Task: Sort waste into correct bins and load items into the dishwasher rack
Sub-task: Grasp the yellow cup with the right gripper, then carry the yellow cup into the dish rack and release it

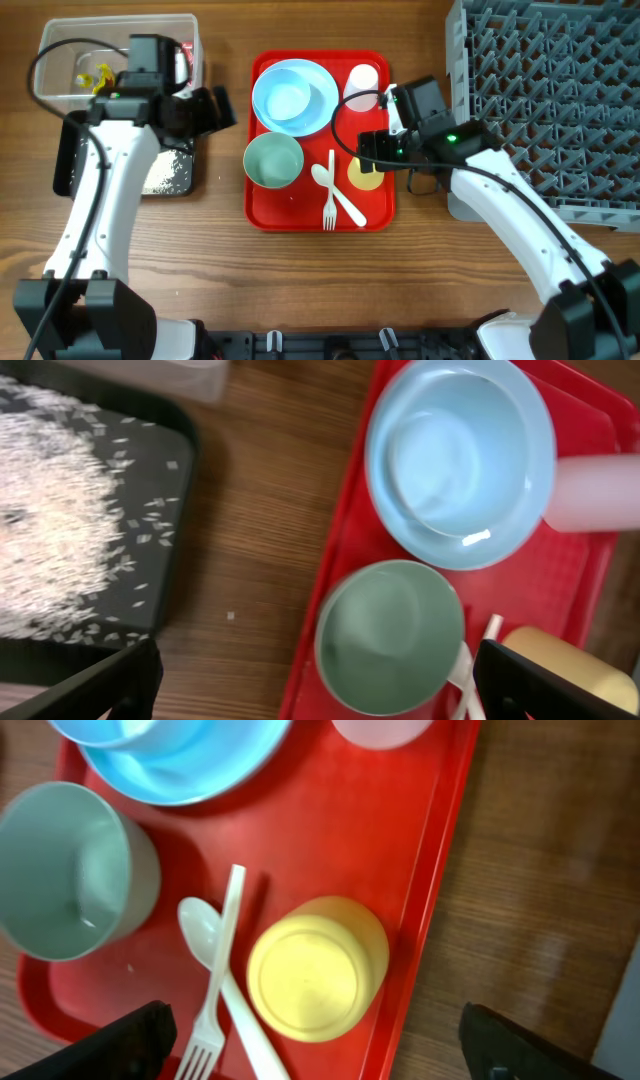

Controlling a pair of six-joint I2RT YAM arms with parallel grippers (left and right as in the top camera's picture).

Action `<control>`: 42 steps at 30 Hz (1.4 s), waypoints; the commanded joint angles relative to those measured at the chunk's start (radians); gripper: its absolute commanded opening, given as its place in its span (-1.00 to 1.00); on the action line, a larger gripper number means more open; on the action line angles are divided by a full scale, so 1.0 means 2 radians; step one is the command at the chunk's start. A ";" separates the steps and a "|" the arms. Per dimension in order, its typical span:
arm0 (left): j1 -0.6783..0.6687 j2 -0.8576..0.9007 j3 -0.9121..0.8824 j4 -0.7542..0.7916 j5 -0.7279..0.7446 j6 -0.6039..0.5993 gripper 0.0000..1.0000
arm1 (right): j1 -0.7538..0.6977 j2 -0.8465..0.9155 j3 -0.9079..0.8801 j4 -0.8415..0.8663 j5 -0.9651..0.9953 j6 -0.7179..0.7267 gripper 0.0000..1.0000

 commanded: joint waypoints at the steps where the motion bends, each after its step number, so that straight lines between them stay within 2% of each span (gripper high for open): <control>1: 0.029 -0.001 0.004 -0.010 -0.003 -0.006 1.00 | 0.002 0.032 0.006 0.000 0.006 0.007 0.97; 8: 0.039 -0.001 0.004 -0.014 -0.003 0.001 1.00 | 0.002 0.077 0.006 0.004 0.005 0.007 0.99; 16: 0.039 -0.001 0.004 -0.015 -0.003 0.001 1.00 | 0.002 0.109 0.006 0.006 0.003 0.007 0.85; 29: 0.039 -0.001 0.004 -0.014 -0.003 0.001 1.00 | 0.015 0.113 0.006 0.024 -0.010 -0.006 0.62; 35: 0.039 -0.001 0.004 -0.014 -0.003 0.001 1.00 | 0.034 0.113 0.006 0.038 0.020 -0.006 0.58; 42: 0.039 -0.001 0.003 -0.015 -0.003 0.001 1.00 | 0.037 0.113 0.006 0.033 0.048 -0.006 0.36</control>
